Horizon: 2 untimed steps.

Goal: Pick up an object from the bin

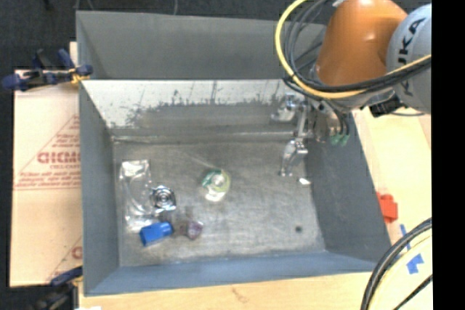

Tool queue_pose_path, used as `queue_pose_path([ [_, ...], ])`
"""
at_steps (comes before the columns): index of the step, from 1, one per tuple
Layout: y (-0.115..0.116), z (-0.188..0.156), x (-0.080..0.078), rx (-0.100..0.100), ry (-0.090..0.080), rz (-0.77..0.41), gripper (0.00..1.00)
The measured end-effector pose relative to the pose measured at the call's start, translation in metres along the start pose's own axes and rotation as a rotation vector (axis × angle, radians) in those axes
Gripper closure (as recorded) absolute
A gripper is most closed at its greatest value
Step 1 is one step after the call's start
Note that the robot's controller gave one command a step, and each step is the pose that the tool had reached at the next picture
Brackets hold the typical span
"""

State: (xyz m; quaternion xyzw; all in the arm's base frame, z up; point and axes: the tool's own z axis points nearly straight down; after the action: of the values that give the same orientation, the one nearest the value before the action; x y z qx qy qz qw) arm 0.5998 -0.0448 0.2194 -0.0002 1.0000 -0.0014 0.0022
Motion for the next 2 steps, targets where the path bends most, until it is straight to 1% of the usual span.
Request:
queue_pose_path([
  [1, 0.083, 0.135, 0.005, -0.005, 0.005, -0.448, 0.0],
  [2, 0.107, 0.141, 0.005, -0.001, -0.001, -0.627, 0.0],
])
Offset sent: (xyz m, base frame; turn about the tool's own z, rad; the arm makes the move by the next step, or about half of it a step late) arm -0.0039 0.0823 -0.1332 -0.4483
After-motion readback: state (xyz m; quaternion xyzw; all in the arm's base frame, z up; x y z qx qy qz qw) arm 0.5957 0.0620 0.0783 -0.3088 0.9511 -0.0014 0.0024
